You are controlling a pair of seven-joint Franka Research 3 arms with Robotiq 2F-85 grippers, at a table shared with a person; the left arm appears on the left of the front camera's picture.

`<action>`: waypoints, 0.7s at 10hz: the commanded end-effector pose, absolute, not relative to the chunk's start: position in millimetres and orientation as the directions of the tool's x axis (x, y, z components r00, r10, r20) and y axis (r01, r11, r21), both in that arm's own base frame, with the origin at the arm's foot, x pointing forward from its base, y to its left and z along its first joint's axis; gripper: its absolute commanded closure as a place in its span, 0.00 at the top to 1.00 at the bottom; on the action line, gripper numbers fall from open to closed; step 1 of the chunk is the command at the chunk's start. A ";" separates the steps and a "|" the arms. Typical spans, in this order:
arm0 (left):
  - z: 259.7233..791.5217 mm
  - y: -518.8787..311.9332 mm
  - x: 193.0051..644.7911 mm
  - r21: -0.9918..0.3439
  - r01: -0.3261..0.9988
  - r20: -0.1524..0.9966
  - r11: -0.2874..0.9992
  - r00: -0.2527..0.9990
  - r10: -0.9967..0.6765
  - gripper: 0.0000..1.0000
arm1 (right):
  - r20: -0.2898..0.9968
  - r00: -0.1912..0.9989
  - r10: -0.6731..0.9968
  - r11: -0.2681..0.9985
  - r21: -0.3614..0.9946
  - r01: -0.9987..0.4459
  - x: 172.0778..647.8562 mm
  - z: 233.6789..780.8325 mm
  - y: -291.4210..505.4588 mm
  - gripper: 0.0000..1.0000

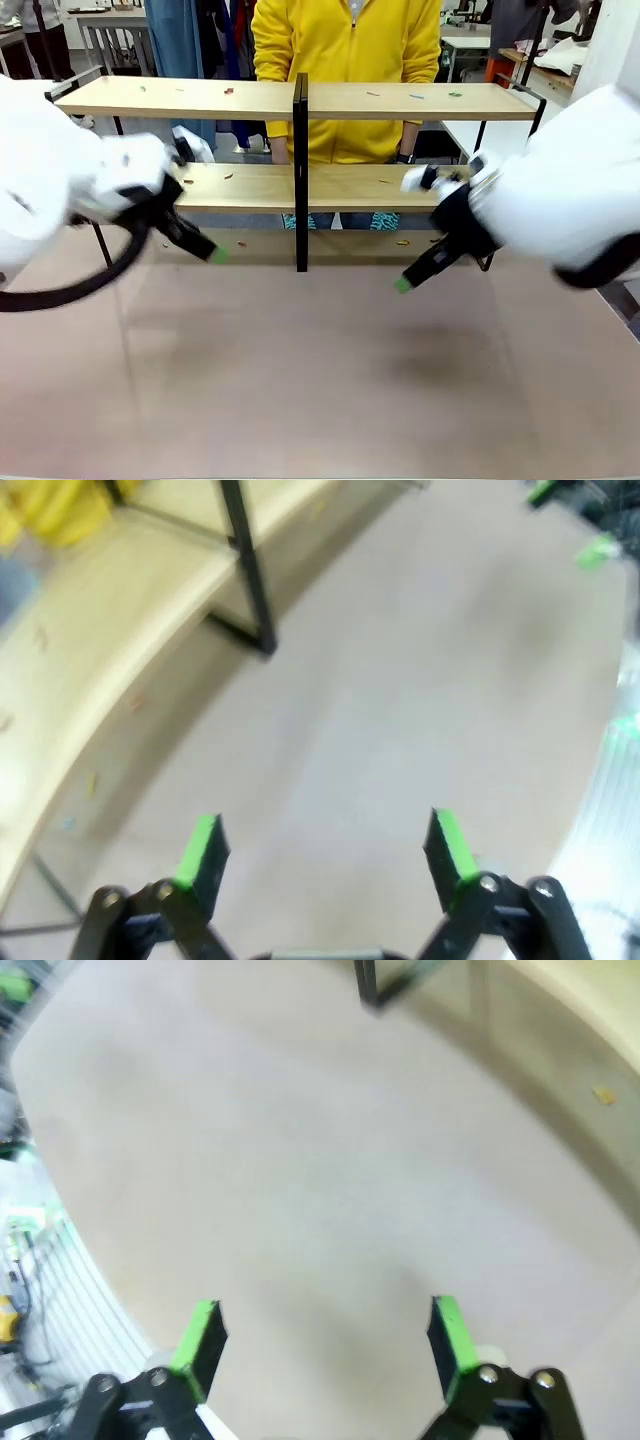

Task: Clean the shelves.
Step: Pick up the Duster when the human hands it over.

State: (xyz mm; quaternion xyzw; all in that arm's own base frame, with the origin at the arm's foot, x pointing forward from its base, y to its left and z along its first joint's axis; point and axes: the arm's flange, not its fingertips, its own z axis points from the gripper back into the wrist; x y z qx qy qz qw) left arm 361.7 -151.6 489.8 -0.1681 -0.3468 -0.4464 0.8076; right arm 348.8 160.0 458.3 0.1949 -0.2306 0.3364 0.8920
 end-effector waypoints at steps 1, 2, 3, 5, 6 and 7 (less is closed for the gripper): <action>500.9 -49.5 275.3 0.053 0.863 0.780 0.503 0.278 -0.560 1.00 | 0.564 0.761 0.320 0.836 0.209 -0.507 318.6 520.0 111.8 1.00; 516.0 -34.1 250.1 0.124 0.837 0.814 0.533 0.222 -0.537 1.00 | 0.636 0.717 0.285 0.868 0.145 -0.474 292.1 550.2 112.4 1.00; 526.0 -32.6 232.3 0.184 0.815 0.820 0.550 0.181 -0.543 1.00 | 0.686 0.670 0.285 0.872 0.105 -0.478 274.4 571.4 117.1 1.00; 544.4 -43.2 194.6 0.319 0.683 0.783 0.657 0.201 -0.589 1.00 | 0.763 0.581 0.283 0.920 -0.044 -0.390 255.6 605.2 132.0 1.00; 551.6 -48.5 182.1 0.342 0.575 0.793 0.743 0.248 -0.557 1.00 | 0.767 0.581 0.272 0.933 -0.063 -0.354 256.5 610.1 136.4 1.00; 550.3 -56.4 178.1 0.352 0.554 0.789 0.755 0.258 -0.557 1.00 | 0.777 0.575 0.257 0.949 -0.091 -0.302 265.8 605.8 136.4 1.00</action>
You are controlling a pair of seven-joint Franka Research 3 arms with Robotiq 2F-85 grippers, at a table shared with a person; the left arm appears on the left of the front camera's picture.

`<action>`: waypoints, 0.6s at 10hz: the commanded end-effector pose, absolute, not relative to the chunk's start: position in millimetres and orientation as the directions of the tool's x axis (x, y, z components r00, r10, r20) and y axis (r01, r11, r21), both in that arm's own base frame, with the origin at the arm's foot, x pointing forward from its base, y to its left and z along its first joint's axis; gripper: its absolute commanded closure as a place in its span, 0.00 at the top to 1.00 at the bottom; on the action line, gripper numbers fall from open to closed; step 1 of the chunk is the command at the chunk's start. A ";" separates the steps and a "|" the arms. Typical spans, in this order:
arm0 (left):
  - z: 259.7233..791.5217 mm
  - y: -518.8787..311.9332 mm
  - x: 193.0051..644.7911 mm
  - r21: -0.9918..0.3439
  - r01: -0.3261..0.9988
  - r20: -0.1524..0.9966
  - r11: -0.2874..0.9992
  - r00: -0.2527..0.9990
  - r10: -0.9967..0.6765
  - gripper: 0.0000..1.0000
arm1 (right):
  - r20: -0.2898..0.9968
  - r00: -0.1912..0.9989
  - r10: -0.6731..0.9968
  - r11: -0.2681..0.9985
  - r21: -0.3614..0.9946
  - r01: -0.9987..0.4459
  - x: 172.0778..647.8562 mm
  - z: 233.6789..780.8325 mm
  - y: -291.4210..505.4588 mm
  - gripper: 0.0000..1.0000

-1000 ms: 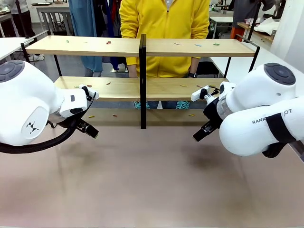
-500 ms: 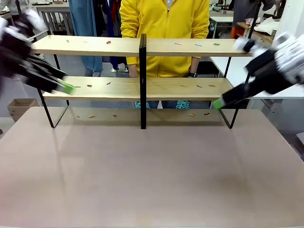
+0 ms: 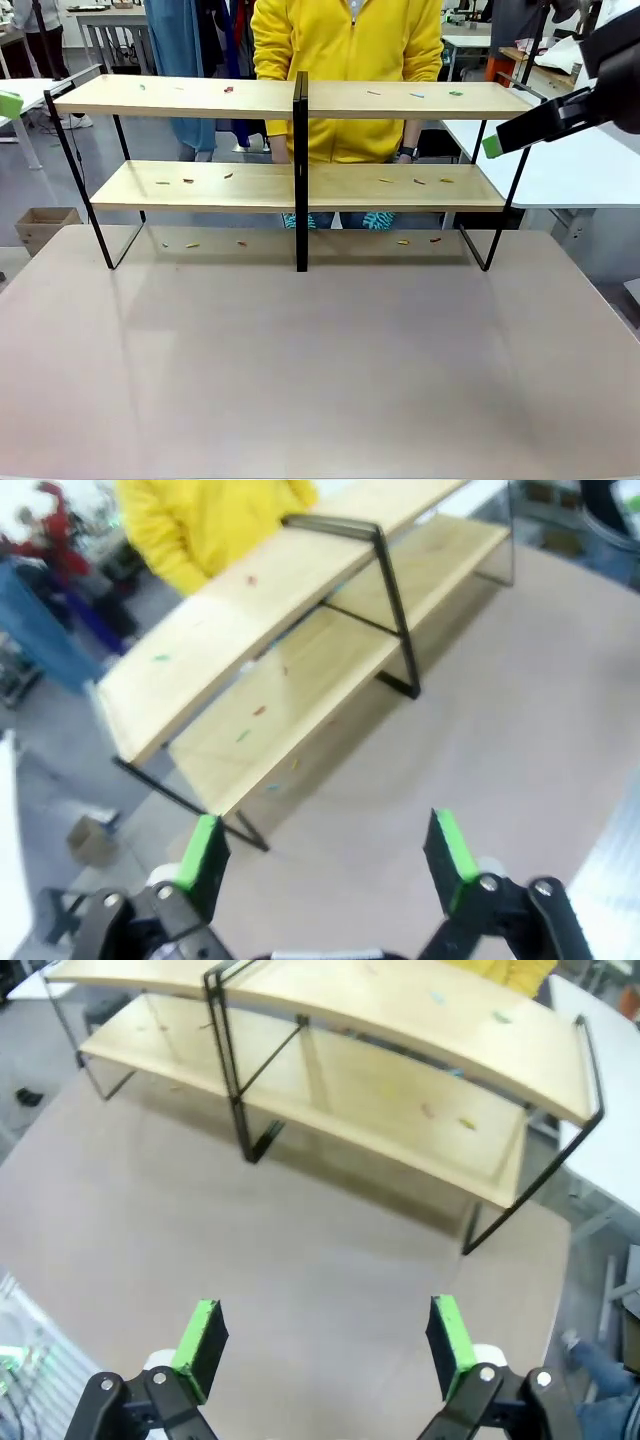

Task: Clean the shelves.
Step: Pick up the Duster when the human hands it over.

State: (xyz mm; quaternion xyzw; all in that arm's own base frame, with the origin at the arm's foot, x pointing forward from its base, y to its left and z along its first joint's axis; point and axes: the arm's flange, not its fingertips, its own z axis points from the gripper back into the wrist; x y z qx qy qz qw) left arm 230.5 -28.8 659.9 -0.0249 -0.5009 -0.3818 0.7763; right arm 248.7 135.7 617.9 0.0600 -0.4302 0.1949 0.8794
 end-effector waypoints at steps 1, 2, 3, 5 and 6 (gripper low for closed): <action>647.7 -17.7 246.7 0.313 0.687 0.805 0.656 0.175 -0.567 1.00 | 0.772 0.567 0.289 0.901 -0.018 -0.434 249.1 617.1 129.8 1.00; 647.7 -17.7 246.7 0.313 0.687 0.805 0.656 0.175 -0.567 1.00 | 0.772 0.567 0.289 0.901 -0.018 -0.434 249.1 617.1 129.8 1.00; 661.7 -31.9 226.8 0.349 0.610 0.795 0.712 0.210 -0.570 1.00 | 0.779 0.555 0.291 0.918 -0.064 -0.392 249.9 617.0 135.9 1.00; 672.7 -73.7 250.5 0.346 0.581 0.756 0.737 0.292 -0.586 1.00 | 0.799 0.550 0.244 0.946 -0.071 -0.317 252.0 624.4 163.9 1.00; 677.4 -85.5 243.8 0.317 0.521 0.764 0.792 0.354 -0.539 1.00 | 0.793 0.567 0.223 0.952 -0.052 -0.303 251.5 628.7 167.8 1.00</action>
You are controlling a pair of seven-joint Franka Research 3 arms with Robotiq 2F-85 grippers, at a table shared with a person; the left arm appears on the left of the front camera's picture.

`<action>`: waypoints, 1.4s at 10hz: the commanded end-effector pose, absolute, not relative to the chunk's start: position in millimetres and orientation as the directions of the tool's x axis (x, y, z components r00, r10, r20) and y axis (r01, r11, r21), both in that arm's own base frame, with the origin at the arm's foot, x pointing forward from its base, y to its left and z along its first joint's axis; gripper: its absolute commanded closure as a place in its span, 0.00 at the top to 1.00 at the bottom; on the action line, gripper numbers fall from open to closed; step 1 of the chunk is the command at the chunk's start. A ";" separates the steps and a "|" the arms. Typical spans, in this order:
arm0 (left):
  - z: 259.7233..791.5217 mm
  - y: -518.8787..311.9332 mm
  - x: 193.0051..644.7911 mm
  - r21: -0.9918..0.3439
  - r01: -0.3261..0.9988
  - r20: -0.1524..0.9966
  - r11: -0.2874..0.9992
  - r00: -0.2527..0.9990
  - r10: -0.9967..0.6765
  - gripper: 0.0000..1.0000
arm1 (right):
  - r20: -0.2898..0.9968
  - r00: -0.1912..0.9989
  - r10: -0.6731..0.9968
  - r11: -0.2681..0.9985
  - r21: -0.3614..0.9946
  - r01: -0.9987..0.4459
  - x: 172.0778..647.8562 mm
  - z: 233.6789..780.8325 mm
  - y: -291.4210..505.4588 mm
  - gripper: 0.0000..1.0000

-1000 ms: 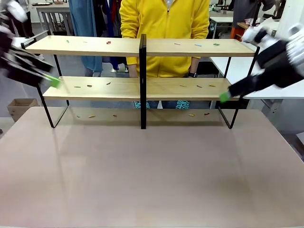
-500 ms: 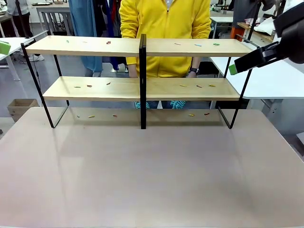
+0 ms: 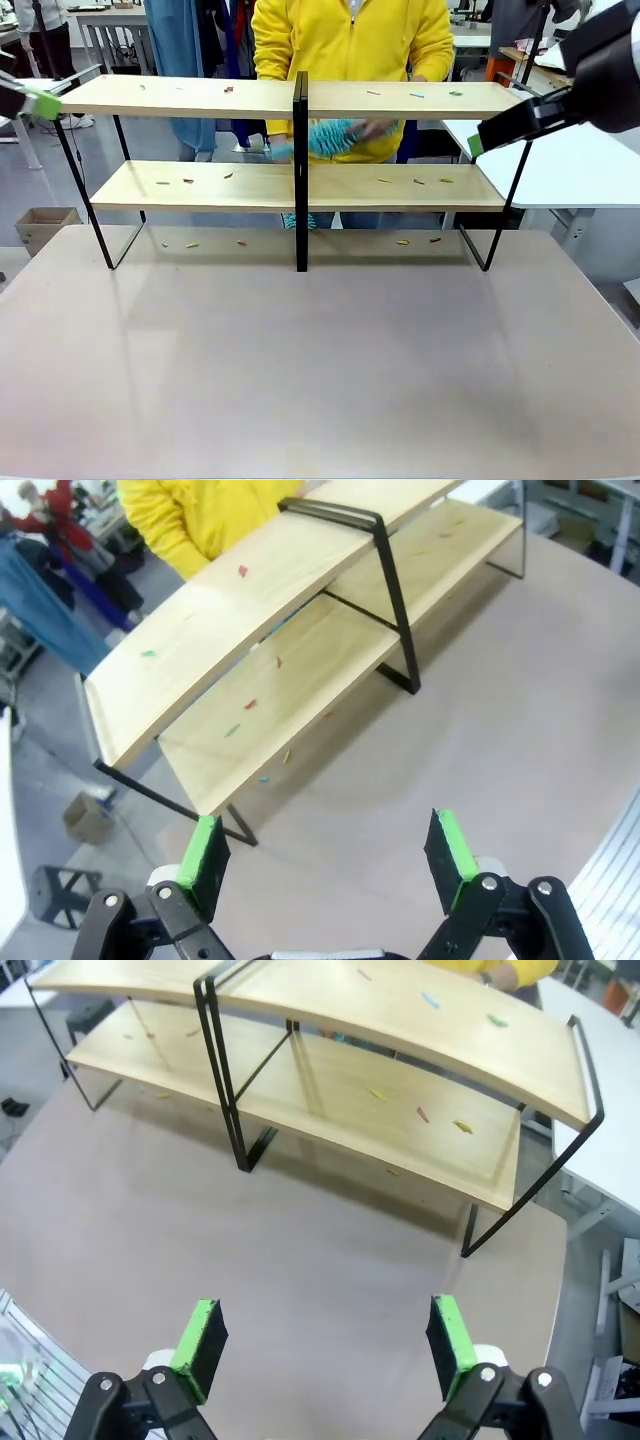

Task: Clean the shelves.
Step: Pick up the Duster when the human hands it over.

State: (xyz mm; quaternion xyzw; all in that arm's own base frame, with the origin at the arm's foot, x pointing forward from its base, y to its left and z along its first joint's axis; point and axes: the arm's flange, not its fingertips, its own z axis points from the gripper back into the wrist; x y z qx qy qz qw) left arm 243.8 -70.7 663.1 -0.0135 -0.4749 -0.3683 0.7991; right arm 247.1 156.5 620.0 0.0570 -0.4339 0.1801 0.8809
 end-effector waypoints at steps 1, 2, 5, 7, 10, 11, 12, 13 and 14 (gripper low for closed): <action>674.7 -94.5 238.2 0.285 0.452 0.774 0.845 0.411 -0.482 1.00 | 0.800 0.563 0.208 0.952 -0.032 -0.306 253.5 629.3 167.8 1.00; 676.4 -96.7 243.3 0.300 0.367 0.764 0.881 0.461 -0.452 1.00 | 0.807 0.565 0.173 0.960 -0.011 -0.279 255.0 628.7 170.8 1.00; 681.5 -102.2 230.0 0.186 0.408 0.818 0.894 0.439 -0.371 1.00 | 0.818 0.568 0.093 0.972 0.049 -0.230 241.2 642.4 179.9 1.00; 690.3 -102.0 226.9 0.152 0.381 0.823 0.912 0.463 -0.330 1.00 | 0.842 0.533 0.084 0.972 0.048 -0.229 224.2 660.8 195.7 1.00; 690.8 -101.9 217.8 0.132 0.366 0.849 0.921 0.438 -0.296 1.00 | 0.856 0.509 0.090 0.965 0.051 -0.256 215.0 669.9 200.1 1.00; 694.0 -101.0 215.5 0.106 0.352 0.872 0.930 0.416 -0.257 1.00 | 0.856 0.510 0.084 0.967 0.052 -0.248 214.9 670.2 200.6 1.00; 695.7 -100.4 213.5 0.107 0.361 0.884 0.926 0.391 -0.255 1.00 | 0.858 0.507 0.080 0.967 0.057 -0.249 214.7 670.7 200.6 1.00; 695.0 -99.3 209.3 0.111 0.358 0.887 0.927 0.385 -0.255 1.00 | 0.858 0.509 0.067 0.967 0.069 -0.245 212.6 672.1 199.9 1.00; 694.5 -100.1 207.0 0.109 0.361 0.888 0.926 0.384 -0.254 1.00 | 0.866 0.494 0.070 0.966 0.064 -0.250 211.5 673.9 199.4 1.00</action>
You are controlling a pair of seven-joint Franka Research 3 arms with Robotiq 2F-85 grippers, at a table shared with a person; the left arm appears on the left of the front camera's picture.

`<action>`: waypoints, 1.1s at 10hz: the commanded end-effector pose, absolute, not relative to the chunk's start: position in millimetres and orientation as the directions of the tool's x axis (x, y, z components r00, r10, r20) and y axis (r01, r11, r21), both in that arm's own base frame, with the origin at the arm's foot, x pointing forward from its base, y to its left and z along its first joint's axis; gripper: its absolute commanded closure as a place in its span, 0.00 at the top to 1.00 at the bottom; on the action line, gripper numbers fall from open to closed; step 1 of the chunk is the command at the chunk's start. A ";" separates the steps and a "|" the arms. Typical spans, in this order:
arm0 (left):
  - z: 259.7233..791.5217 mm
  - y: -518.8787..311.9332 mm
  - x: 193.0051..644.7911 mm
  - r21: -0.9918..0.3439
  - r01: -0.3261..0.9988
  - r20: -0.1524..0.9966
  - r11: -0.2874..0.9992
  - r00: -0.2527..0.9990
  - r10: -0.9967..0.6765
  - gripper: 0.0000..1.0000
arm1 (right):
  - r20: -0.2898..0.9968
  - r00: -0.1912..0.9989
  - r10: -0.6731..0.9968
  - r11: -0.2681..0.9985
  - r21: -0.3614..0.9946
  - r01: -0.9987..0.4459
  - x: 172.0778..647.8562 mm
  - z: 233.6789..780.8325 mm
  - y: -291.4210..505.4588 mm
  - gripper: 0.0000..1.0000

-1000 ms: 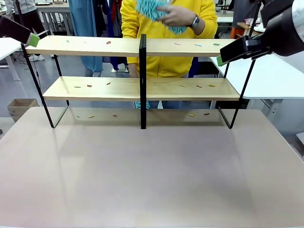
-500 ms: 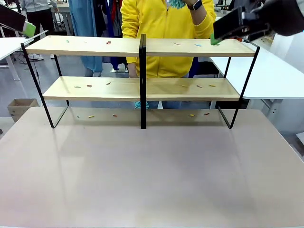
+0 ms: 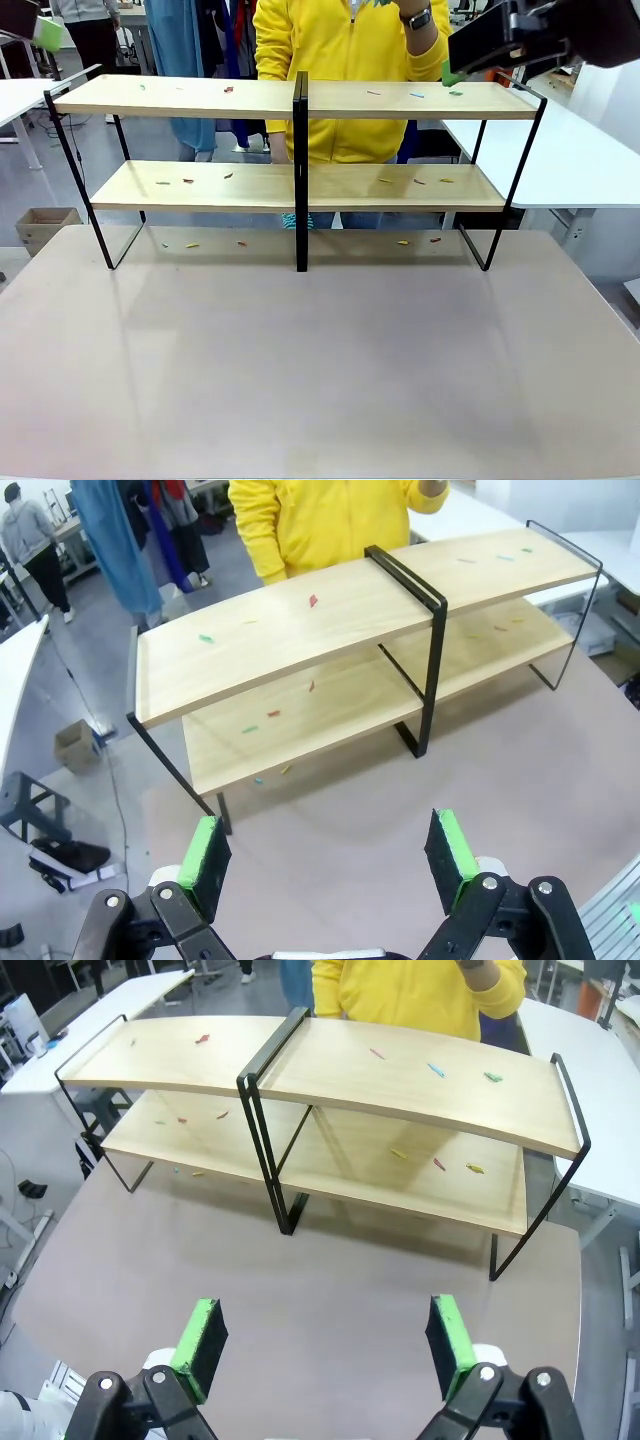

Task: Clean the shelves.
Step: Pick up the Duster when the human hands it over.

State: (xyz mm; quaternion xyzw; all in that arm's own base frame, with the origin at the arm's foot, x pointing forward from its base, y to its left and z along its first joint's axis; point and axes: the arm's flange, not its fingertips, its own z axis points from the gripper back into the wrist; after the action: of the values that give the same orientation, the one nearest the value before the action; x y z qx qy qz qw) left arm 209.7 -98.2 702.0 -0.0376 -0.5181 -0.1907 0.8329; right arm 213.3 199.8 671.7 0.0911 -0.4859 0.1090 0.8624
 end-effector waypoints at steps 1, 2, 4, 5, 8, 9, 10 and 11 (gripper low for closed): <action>694.8 -98.0 208.7 0.113 0.369 0.886 0.923 0.384 -0.262 1.00 | 0.871 0.488 0.055 0.967 0.076 -0.244 211.0 677.2 200.2 1.00; 695.0 -98.0 208.7 0.112 0.370 0.888 0.922 0.379 -0.259 1.00 | 0.876 0.480 0.045 0.966 0.083 -0.243 208.2 678.8 200.1 1.00; 692.9 -98.0 207.8 0.111 0.360 0.889 0.926 0.380 -0.254 1.00 | 0.879 0.477 0.025 0.964 0.106 -0.245 204.4 679.8 199.7 1.00; 693.3 -96.6 208.5 0.100 0.345 0.894 0.933 0.381 -0.237 1.00 | 0.879 0.476 0.024 0.962 0.110 -0.251 203.7 679.6 200.2 1.00; 694.4 -99.2 210.7 0.044 0.287 0.907 0.957 0.391 -0.159 1.00 | 0.876 0.481 0.029 0.959 0.112 -0.262 203.9 679.0 199.7 1.00; 693.2 -99.8 209.9 0.046 0.291 0.905 0.956 0.393 -0.163 1.00 | 0.876 0.481 0.028 0.957 0.116 -0.266 203.4 679.0 199.5 1.00; 693.3 -99.8 210.7 0.050 0.294 0.904 0.954 0.393 -0.168 1.00 | 0.878 0.478 0.020 0.955 0.125 -0.269 203.7 679.0 199.8 1.00; 693.9 -99.9 211.7 0.047 0.298 0.905 0.953 0.392 -0.167 1.00 | 0.879 0.476 0.016 0.952 0.132 -0.276 204.3 679.1 200.4 1.00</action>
State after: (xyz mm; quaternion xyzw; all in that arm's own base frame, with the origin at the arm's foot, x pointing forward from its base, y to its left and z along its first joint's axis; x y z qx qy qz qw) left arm 211.1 -95.4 698.5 -0.0530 -0.5290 -0.1469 0.8341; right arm 203.7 199.0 680.4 0.1067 -0.5003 0.0953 0.8539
